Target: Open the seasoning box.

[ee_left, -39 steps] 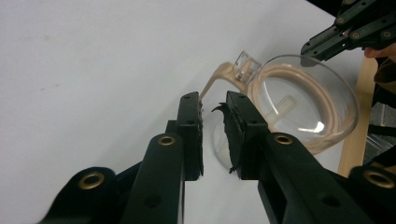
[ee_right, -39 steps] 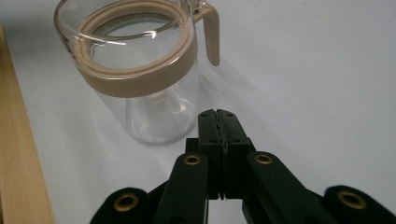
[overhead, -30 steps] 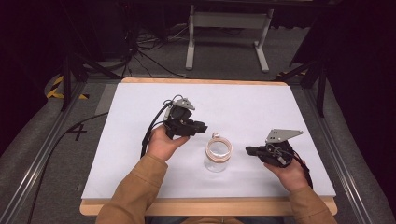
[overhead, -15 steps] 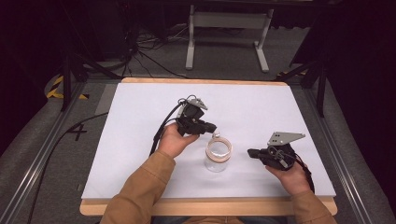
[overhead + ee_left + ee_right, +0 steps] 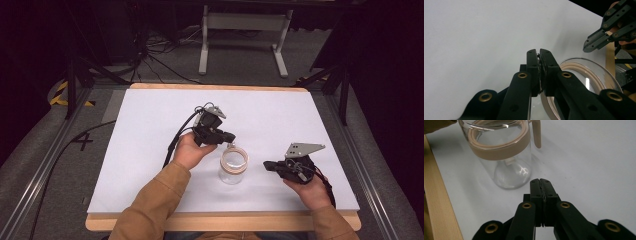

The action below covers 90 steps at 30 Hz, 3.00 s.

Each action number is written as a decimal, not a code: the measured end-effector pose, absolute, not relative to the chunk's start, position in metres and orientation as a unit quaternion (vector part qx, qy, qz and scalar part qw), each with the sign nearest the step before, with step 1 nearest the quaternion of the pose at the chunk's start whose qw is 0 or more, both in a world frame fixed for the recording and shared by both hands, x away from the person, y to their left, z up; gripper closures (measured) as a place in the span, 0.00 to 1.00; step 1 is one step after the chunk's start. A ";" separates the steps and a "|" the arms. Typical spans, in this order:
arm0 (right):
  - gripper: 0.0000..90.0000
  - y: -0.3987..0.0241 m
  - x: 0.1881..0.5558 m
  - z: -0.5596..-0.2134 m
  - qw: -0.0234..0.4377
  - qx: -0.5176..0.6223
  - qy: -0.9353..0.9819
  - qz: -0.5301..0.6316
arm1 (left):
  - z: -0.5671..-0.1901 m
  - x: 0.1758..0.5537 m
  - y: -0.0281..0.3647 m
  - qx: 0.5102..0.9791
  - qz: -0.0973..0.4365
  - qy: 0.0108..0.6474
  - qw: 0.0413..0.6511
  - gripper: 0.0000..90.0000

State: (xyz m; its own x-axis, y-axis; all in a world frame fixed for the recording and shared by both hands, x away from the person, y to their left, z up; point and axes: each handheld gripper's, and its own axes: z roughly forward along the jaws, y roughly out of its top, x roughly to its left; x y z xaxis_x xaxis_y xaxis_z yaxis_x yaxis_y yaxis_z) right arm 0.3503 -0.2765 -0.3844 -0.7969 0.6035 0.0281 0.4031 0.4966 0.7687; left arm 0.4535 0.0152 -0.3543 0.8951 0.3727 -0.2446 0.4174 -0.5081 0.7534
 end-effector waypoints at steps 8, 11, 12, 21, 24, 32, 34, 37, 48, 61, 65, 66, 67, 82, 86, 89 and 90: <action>0.99 -0.267 0.349 -0.377 0.116 0.279 0.854 0.424 | -0.355 0.456 0.018 0.868 -0.020 0.236 0.437 0.99; 0.99 -0.260 0.346 -0.374 0.111 0.268 0.856 0.428 | -0.354 0.454 0.017 0.868 -0.021 0.231 0.440 0.99; 0.99 -0.259 0.346 -0.373 0.110 0.265 0.856 0.430 | -0.354 0.453 0.017 0.867 -0.020 0.228 0.442 0.99; 0.99 -0.252 0.343 -0.371 0.101 0.255 0.858 0.435 | -0.354 0.453 0.016 0.868 -0.021 0.227 0.441 0.99; 0.99 -0.250 0.342 -0.370 0.096 0.251 0.857 0.439 | -0.354 0.453 0.016 0.868 -0.019 0.227 0.441 0.99; 1.00 -0.244 0.339 -0.370 0.082 0.247 0.861 0.436 | -0.354 0.452 0.015 0.870 -0.013 0.223 0.439 1.00; 1.00 -0.242 0.338 -0.370 0.080 0.245 0.863 0.435 | -0.355 0.452 0.014 0.872 -0.011 0.226 0.435 1.00; 1.00 -0.240 0.337 -0.370 0.079 0.241 0.864 0.435 | -0.355 0.452 0.014 0.875 -0.007 0.225 0.430 1.00; 0.99 -0.230 0.341 -0.367 0.078 0.247 0.854 0.452 | -0.355 0.452 0.015 0.870 -0.014 0.228 0.436 1.00; 0.99 -0.228 0.341 -0.363 0.087 0.244 0.847 0.464 | -0.350 0.449 0.024 0.868 0.002 0.236 0.437 0.95; 0.99 -0.227 0.344 -0.357 0.092 0.242 0.842 0.474 | -0.341 0.441 0.041 0.858 0.012 0.248 0.449 0.95; 1.00 -0.227 0.345 -0.356 0.094 0.240 0.840 0.477 | -0.339 0.438 0.046 0.855 0.017 0.250 0.453 0.95; 1.00 -0.226 0.346 -0.354 0.093 0.239 0.840 0.479 | -0.337 0.435 0.051 0.854 0.019 0.253 0.455 0.95; 1.00 -0.214 0.370 -0.339 0.104 0.219 0.827 0.507 | -0.327 0.400 0.102 0.835 0.046 0.297 0.461 0.95; 0.99 -0.211 0.377 -0.337 0.107 0.218 0.824 0.512 | -0.328 0.394 0.113 0.829 0.051 0.314 0.461 0.95; 1.00 -0.208 0.381 -0.337 0.115 0.214 0.824 0.512 | -0.329 0.392 0.120 0.826 0.056 0.318 0.463 0.95; 1.00 -0.208 0.383 -0.337 0.117 0.213 0.824 0.512 | -0.329 0.390 0.122 0.824 0.054 0.325 0.460 0.95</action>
State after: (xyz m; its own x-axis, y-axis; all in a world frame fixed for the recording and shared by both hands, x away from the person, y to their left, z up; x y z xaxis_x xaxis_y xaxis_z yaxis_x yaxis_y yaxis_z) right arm 0.3826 -0.2077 -0.3366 -0.8822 0.4702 0.0260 0.2314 0.3847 0.8936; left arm 0.3902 0.1224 -0.3290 0.7823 0.5863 -0.2102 0.4865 -0.3644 0.7941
